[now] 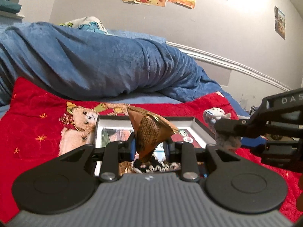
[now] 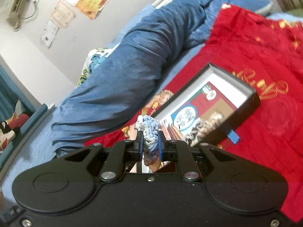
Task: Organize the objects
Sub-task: 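Carry the blue scrunchie with the right tool while the left tool carries the packet over the box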
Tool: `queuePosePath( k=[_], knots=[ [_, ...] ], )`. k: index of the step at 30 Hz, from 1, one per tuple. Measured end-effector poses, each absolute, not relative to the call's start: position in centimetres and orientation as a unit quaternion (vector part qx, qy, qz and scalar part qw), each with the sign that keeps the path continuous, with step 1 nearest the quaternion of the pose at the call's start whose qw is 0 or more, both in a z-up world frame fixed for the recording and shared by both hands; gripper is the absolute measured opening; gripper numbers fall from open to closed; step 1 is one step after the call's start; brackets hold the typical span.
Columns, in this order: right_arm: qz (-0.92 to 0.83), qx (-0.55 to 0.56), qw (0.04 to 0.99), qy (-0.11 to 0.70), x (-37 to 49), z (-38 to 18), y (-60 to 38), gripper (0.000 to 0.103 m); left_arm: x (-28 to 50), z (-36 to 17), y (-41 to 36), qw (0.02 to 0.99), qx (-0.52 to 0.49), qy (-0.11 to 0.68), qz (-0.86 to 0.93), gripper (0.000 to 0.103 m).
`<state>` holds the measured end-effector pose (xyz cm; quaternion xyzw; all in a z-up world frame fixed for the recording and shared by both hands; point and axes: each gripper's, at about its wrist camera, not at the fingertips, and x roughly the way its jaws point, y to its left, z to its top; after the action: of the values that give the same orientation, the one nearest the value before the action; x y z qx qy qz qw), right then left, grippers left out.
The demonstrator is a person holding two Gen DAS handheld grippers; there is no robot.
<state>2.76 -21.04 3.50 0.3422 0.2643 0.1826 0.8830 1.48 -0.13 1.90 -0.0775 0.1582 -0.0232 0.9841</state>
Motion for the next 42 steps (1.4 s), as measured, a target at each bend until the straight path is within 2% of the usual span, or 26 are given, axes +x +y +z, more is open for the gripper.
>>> queuePosePath(
  k=[6,12,17,19,22,27,31,36,42],
  knots=[
    [0.178,0.332,0.891,0.253,3.4,6.0,-21.1,0.015,2.4,4.5,0.8,0.986,-0.081,0.145,-0.026,0.033],
    [0.186,0.339,0.893,0.231,6.2,9.2,-21.0,0.015,4.7,7.0,2.9,0.982,-0.125,0.136,-0.048,0.033],
    [0.214,0.362,0.875,0.240,10.7,9.3,-21.0,0.015,9.1,7.0,5.3,0.969,-0.167,0.175,-0.059,0.033],
    [0.214,0.367,0.870,0.252,13.3,8.6,-20.9,0.015,11.5,6.0,6.0,0.961,-0.171,0.208,-0.064,0.033],
    [0.208,0.373,0.859,0.283,16.9,6.6,-20.5,0.015,13.8,4.4,5.6,0.965,-0.104,0.237,-0.032,0.033],
    [0.183,0.348,0.850,0.351,20.3,1.8,-18.9,0.015,16.2,0.6,4.1,0.955,-0.059,0.290,-0.016,0.033],
    [0.210,0.347,0.838,0.364,22.0,-0.6,-17.8,0.015,16.9,-1.7,2.5,0.952,-0.040,0.303,0.039,0.033],
    [0.199,0.292,0.853,0.385,23.1,-2.6,-16.8,0.015,17.2,-3.7,1.3,0.948,-0.016,0.311,0.056,0.034],
    [0.214,0.324,0.830,0.401,24.1,-3.9,-17.7,0.015,17.3,-4.6,0.0,0.946,0.032,0.318,0.060,0.034]
  ],
)
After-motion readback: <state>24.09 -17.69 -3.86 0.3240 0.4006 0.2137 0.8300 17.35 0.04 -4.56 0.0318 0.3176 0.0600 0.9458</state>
